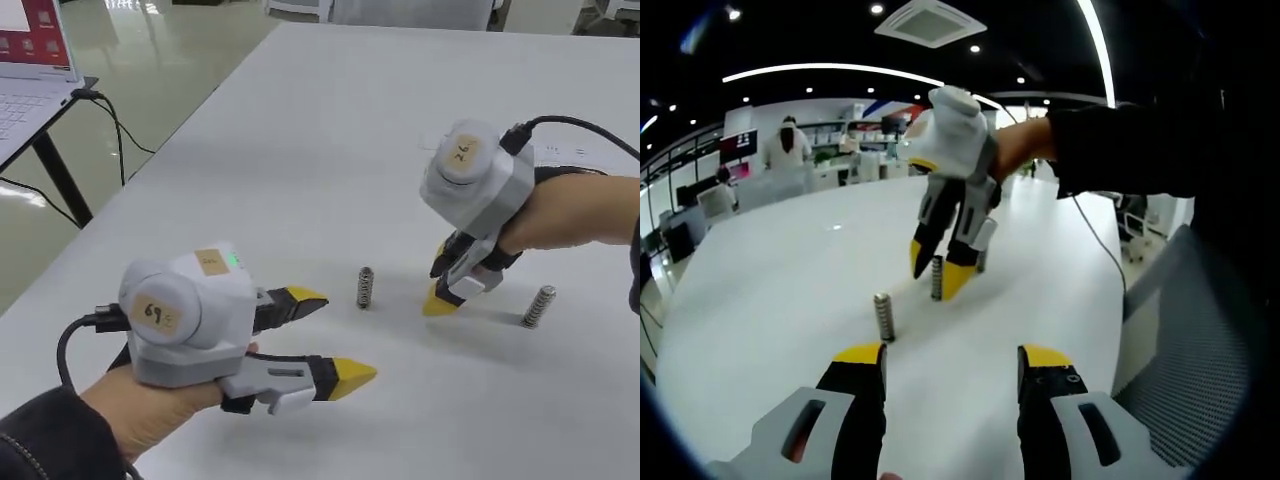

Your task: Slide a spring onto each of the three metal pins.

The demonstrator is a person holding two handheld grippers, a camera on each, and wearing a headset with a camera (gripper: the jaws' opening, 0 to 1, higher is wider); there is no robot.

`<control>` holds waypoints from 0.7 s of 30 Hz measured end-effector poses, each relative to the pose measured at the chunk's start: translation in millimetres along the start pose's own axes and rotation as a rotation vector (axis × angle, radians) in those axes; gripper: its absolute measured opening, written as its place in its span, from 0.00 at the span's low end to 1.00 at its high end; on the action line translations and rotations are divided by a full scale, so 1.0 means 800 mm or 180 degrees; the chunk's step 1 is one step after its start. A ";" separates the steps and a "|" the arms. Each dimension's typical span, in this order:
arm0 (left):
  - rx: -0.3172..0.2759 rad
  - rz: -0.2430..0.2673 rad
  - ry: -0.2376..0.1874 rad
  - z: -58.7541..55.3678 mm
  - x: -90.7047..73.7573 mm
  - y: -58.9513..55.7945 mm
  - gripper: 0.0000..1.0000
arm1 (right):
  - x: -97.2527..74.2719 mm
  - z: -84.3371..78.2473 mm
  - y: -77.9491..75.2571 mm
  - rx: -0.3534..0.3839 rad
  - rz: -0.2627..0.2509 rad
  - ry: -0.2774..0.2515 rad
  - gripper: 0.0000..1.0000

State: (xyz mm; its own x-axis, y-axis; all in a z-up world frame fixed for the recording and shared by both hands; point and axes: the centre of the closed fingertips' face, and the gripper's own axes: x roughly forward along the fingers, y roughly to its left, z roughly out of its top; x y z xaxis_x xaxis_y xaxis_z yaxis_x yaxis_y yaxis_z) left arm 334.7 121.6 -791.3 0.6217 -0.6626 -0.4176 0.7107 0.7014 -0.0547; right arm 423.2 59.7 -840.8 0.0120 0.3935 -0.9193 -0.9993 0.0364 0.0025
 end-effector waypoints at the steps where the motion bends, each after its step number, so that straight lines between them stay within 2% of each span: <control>1: 0.0003 -0.0002 0.0003 0.000 0.000 0.000 0.47 | -0.001 -0.001 0.000 0.0020 -0.0008 -0.0018 0.32; 10: 0.0023 -0.0006 0.0041 -0.003 0.002 -0.001 0.47 | -0.014 -0.023 -0.002 0.0227 -0.0088 -0.0143 0.36; 21: 0.0057 -0.0027 0.0093 -0.005 0.004 -0.004 0.47 | -0.038 -0.048 -0.012 0.0589 -0.0255 -0.0450 0.41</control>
State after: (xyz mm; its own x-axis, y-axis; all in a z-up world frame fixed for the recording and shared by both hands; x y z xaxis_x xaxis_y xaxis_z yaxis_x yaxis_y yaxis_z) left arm 333.0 117.9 -796.0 0.6061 -0.6603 -0.4434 0.7218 0.6908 -0.0422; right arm 430.9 12.6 -828.2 0.1086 0.5067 -0.8552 -0.9719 0.2350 0.0158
